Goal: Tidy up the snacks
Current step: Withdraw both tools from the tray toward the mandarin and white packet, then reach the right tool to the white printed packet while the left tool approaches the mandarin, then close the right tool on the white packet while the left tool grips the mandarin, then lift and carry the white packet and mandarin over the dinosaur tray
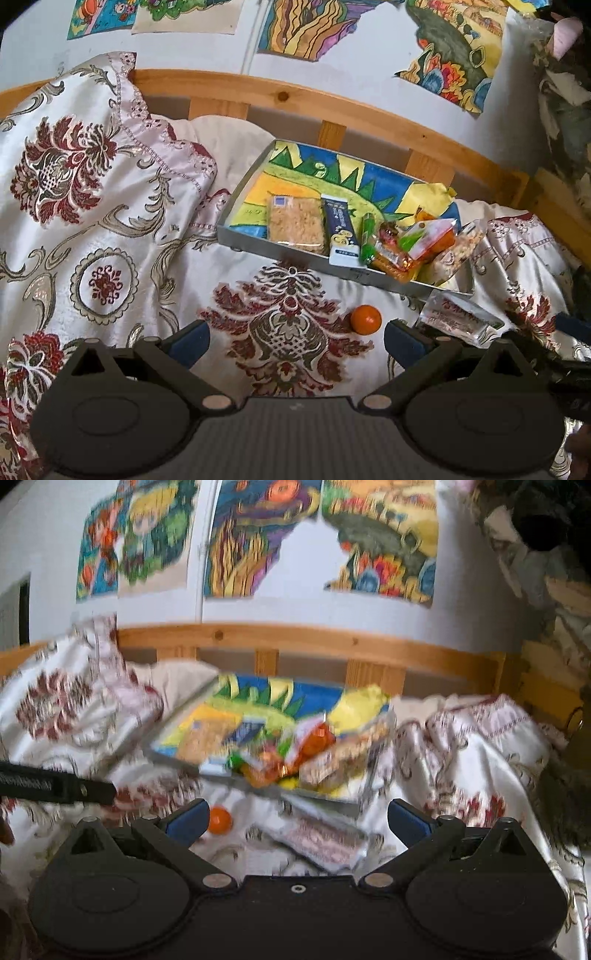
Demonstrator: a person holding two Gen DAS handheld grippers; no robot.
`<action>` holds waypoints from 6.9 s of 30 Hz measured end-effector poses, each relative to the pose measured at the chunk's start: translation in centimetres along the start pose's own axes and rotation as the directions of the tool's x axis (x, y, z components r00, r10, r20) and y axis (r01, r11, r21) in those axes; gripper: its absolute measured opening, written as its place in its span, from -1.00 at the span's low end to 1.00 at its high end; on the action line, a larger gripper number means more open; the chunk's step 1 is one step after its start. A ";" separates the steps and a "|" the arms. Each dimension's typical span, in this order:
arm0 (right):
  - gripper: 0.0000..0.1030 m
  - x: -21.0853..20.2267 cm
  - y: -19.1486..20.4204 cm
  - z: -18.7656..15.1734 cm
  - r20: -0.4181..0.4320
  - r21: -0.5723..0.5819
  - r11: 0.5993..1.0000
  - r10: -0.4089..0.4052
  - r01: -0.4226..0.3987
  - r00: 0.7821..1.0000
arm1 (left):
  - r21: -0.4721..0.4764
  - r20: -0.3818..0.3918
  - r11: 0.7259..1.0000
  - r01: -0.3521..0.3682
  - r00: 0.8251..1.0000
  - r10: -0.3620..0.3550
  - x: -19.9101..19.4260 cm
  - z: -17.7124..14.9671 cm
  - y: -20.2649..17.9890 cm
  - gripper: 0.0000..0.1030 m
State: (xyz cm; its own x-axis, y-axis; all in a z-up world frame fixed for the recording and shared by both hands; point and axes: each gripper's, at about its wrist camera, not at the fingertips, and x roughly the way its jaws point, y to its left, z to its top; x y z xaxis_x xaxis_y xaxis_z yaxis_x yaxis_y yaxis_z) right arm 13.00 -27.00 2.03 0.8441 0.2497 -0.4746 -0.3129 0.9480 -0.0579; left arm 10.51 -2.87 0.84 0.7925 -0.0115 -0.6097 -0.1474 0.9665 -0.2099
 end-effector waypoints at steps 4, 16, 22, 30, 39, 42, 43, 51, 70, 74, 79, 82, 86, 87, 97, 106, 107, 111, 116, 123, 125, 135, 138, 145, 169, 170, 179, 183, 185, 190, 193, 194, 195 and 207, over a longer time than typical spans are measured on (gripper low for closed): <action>0.98 1.0 0.2 -0.6 -0.074 -0.018 1.000 -0.023 0.022 0.997 | -0.001 -0.007 1.000 -0.011 1.000 0.011 0.3 -0.1 0.1 0.99; 0.98 2.5 0.0 -1.1 -0.143 -0.019 1.000 -0.023 0.020 0.989 | 0.006 -0.049 1.000 -0.027 0.998 0.027 1.3 -0.8 -0.2 0.99; 0.98 2.9 0.2 -1.3 -0.157 -0.032 0.999 -0.020 0.015 0.987 | 0.023 -0.068 0.999 -0.049 0.996 0.050 2.0 -1.0 -0.5 0.99; 0.98 3.1 0.0 -1.1 -0.142 -0.040 0.999 -0.032 0.027 0.989 | 0.040 -0.101 0.997 -0.068 0.992 0.072 3.0 -1.4 -0.9 0.99; 0.98 3.6 -0.3 -0.9 -0.129 -0.066 0.997 -0.038 0.030 0.991 | 0.048 -0.106 0.995 -0.085 0.990 0.090 3.9 -1.5 -1.1 0.99; 0.98 3.9 -0.5 -0.9 -0.120 -0.079 0.996 -0.037 0.028 0.992 | 0.058 -0.104 0.995 -0.086 0.990 0.091 4.2 -1.5 -1.4 0.99; 0.98 4.1 -0.6 -0.8 -0.113 -0.093 0.995 -0.035 0.024 0.993 | 0.060 -0.102 0.994 -0.088 0.990 0.094 4.3 -1.5 -1.4 0.99; 0.98 5.5 -0.5 -1.1 -0.068 -0.245 0.969 -0.016 -0.001 0.998 | 0.105 -0.084 0.990 -0.095 0.991 0.104 5.4 -1.3 -2.3 0.99; 0.98 10.7 -2.1 -2.8 -0.194 -0.193 0.980 -0.001 -0.037 0.981 | 0.276 -0.119 0.959 -0.065 0.988 0.101 10.2 -0.1 -4.6 0.99; 0.98 11.2 -2.0 -3.0 -0.201 -0.203 0.978 -0.002 -0.039 0.980 | 0.303 -0.129 0.951 -0.054 0.987 0.097 11.1 0.1 -5.0 0.99; 0.98 11.5 -2.4 -3.0 -0.201 -0.185 0.982 0.010 -0.048 0.980 | 0.318 -0.142 0.947 -0.048 0.985 0.097 12.0 -0.1 -5.3 0.99; 0.98 11.8 -2.6 -3.0 -0.200 -0.184 0.981 0.024 -0.062 0.979 | 0.335 -0.147 0.941 -0.043 0.984 0.097 12.5 -0.3 -5.6 0.99; 0.98 12.0 -2.6 -2.9 -0.181 -0.219 0.971 0.051 -0.091 0.982 | 0.367 -0.124 0.929 -0.044 0.988 0.095 13.0 -0.3 -6.2 0.99; 0.98 12.1 -2.7 -2.9 -0.175 -0.229 0.969 0.057 -0.097 0.983 | 0.378 -0.117 0.925 -0.040 0.989 0.091 13.0 -0.3 -6.4 0.99; 0.98 12.8 -3.4 -2.8 -0.135 -0.278 0.954 0.075 -0.110 0.988 | 0.491 -0.083 0.871 -0.008 0.995 0.056 14.0 -0.3 -7.3 0.99; 0.98 13.2 -3.3 -3.0 -0.144 -0.283 0.951 0.084 -0.122 0.986 | 0.492 -0.084 0.871 0.001 0.995 0.046 15.0 -0.6 -7.0 0.99; 0.98 13.2 -3.3 -3.0 -0.143 -0.282 0.951 0.085 -0.123 0.986 | 0.491 -0.083 0.871 0.001 0.995 0.046 15.0 -0.6 -7.0 0.99; 0.88 13.1 -3.4 -3.1 -0.144 -0.274 0.952 0.099 -0.136 0.985 | 0.490 -0.082 0.871 0.000 0.996 0.047 15.1 -0.6 -7.0 0.99; 0.72 13.0 -3.5 -3.1 -0.149 -0.265 0.951 0.122 -0.159 0.981 | 0.490 -0.081 0.872 0.003 0.996 0.042 14.9 -0.6 -7.0 0.98; 0.60 13.0 -3.2 -3.2 -0.156 -0.276 0.945 0.138 -0.177 0.978 | 0.532 -0.061 0.847 0.018 0.998 0.017 14.4 -1.1 -7.6 0.89; 0.57 13.0 -3.2 -3.2 -0.159 -0.274 0.944 0.144 -0.184 0.977 | 0.547 -0.060 0.837 0.025 0.998 0.009 14.3 -1.2 -7.9 0.83; 0.41 13.0 -2.7 -3.3 -0.166 -0.303 0.932 0.153 -0.198 0.974 | 0.574 -0.069 0.816 0.068 0.997 -0.034 14.2 -1.5 -8.2 0.57; 0.37 12.9 -2.6 -3.4 -0.164 -0.310 0.930 0.153 -0.199 0.974 | 0.582 -0.077 0.808 0.089 0.996 -0.055 14.0 -1.7 -8.2 0.42; 0.20 12.6 -2.5 -3.3 -0.151 -0.314 0.926 0.169 -0.209 0.974 | 0.623 -0.099 0.770 0.139 0.990 -0.099 13.7 -2.1 -8.5 -0.09; -0.12 12.1 -2.0 -3.2 -0.142 -0.320 0.920 0.188 -0.225 0.972 | 0.462 -0.192 0.876 0.140 0.980 -0.056 13.3 -0.8 -7.9 -0.31; -0.14 12.0 -1.9 -3.2 -0.138 -0.325 0.919 0.189 -0.225 0.972 | 0.454 -0.196 0.880 0.139 0.979 -0.054 13.2 -0.7 -7.8 -0.31; -0.28 11.0 -0.8 -3.1 -0.094 -0.369 0.902 0.204 -0.224 0.974 | 0.411 -0.208 0.904 0.122 0.977 -0.037 12.2 -0.5 -7.2 -0.30; -0.30 10.7 -0.3 -3.3 -0.081 -0.405 0.890 0.192 -0.209 0.978 | 0.404 -0.209 0.908 0.110 0.978 -0.026 11.6 -0.4 -6.8 -0.30; -0.31 10.5 -0.1 -3.4 -0.075 -0.422 0.884 0.188 -0.202 0.979 | 0.406 -0.208 0.908 0.107 0.978 -0.022 11.4 -0.5 -6.7 -0.30; -0.33 9.7 0.8 -3.9 -0.052 -0.486 0.854 0.182 -0.184 0.982 | 0.388 -0.213 0.915 0.107 0.977 -0.023 10.9 -0.4 -6.2 -0.30; -0.34 9.3 1.2 -4.1 -0.034 -0.512 0.843 0.169 -0.162 0.985 | 0.378 -0.211 0.920 0.100 0.977 -0.020 10.5 -0.4 -5.8 -0.30; -0.35 9.2 1.3 -4.1 -0.026 -0.514 0.844 0.166 -0.156 0.986 | 0.374 -0.210 0.922 0.099 0.978 -0.020 10.4 -0.3 -5.6 -0.30; -0.35 9.1 1.3 -4.0 -0.017 -0.514 0.845 0.164 -0.149 0.986 | 0.369 -0.208 0.924 0.097 0.978 -0.019 10.2 -0.3 -5.5 -0.30; -0.35 6.4 1.8 -2.6 0.123 -0.482 0.870 0.183 -0.102 0.975 | 0.338 -0.149 0.939 0.063 0.989 -0.013 8.4 1.9 -4.2 -0.30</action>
State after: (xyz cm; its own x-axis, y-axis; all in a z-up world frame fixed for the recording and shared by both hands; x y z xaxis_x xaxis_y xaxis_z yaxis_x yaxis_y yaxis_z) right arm 16.66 -24.26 -3.41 0.8197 0.4413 -0.3651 -0.5685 0.7044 -0.4251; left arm 18.88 -6.60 -1.96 0.6972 -0.0624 -0.7141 0.1116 0.9935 0.0222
